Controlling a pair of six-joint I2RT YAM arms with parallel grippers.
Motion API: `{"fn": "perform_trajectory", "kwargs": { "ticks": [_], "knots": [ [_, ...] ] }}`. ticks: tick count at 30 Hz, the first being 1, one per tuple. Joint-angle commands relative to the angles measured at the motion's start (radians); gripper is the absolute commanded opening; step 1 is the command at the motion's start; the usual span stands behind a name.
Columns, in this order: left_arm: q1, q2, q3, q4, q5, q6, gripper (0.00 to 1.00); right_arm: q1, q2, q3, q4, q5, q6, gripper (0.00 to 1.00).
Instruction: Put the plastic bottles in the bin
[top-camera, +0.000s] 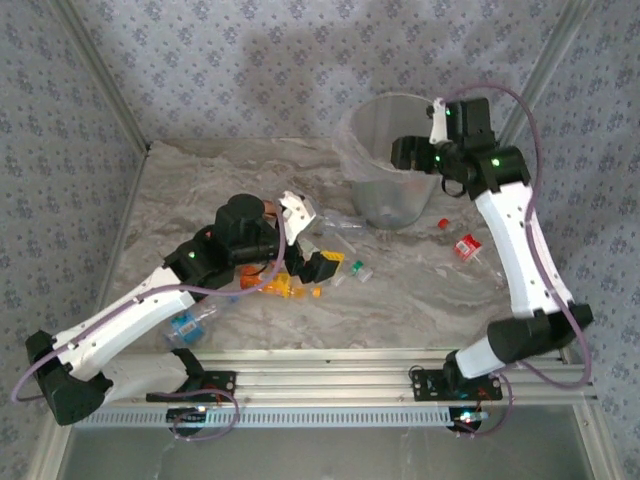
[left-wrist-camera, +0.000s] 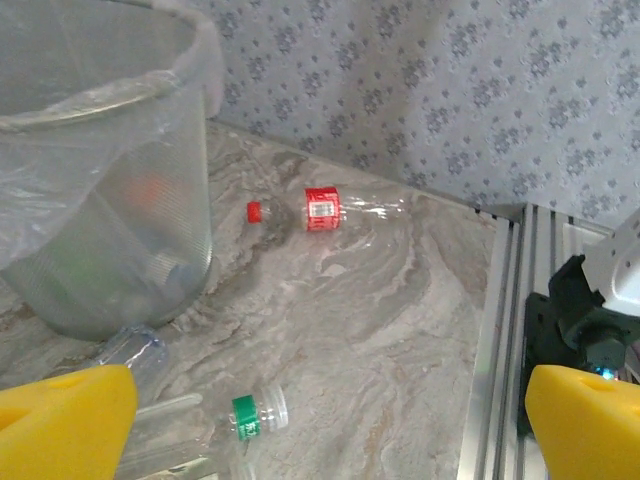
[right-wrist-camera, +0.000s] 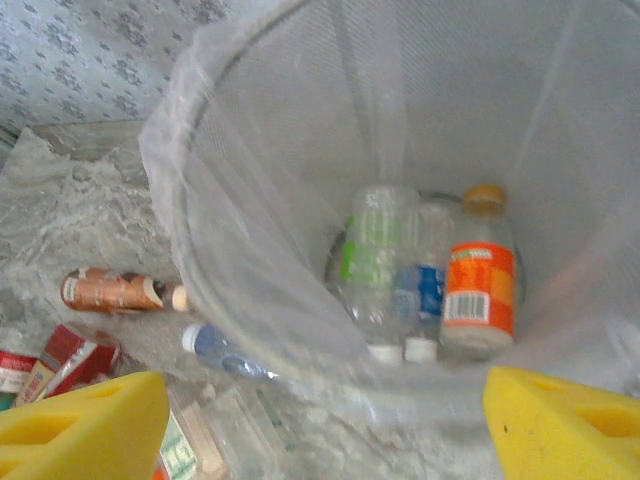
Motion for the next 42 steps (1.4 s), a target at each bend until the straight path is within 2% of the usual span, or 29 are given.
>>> {"fn": "perform_trajectory", "kwargs": {
  "ticks": [1,8,11,14,16,20,25,37,42],
  "knots": [
    [-0.020,0.011,0.044,-0.022,0.022,0.034,0.99,0.000,-0.123,-0.104,0.025,0.051,0.011,0.85],
    [-0.047,0.015,0.041,-0.026,0.010,0.040,1.00,-0.046,-0.322,-0.360,-0.028,0.139,0.068,0.88],
    [-0.054,0.018,0.039,-0.027,0.002,0.037,1.00,-0.131,-0.370,-0.481,0.003,0.099,0.114,0.90],
    [-0.055,0.018,0.039,-0.021,-0.001,0.027,1.00,-0.250,-0.368,-0.574,0.041,0.007,0.156,0.96],
    [-0.055,0.013,0.038,-0.022,-0.005,0.028,0.99,-0.314,-0.353,-0.642,0.079,-0.049,0.164,0.98],
    [-0.055,0.007,0.035,-0.022,-0.014,0.032,1.00,-0.408,-0.299,-0.706,0.135,-0.048,0.184,1.00],
    [-0.055,0.004,0.038,-0.026,-0.018,0.035,1.00,-0.534,-0.195,-0.755,0.235,-0.141,0.197,1.00],
    [-0.055,0.006,0.037,-0.033,-0.035,0.047,1.00,-0.592,0.038,-0.670,0.239,-0.030,0.138,1.00],
    [-0.055,0.009,0.041,-0.038,-0.037,0.052,1.00,-0.632,0.072,-0.686,0.266,-0.037,0.128,1.00]
  ]
}}
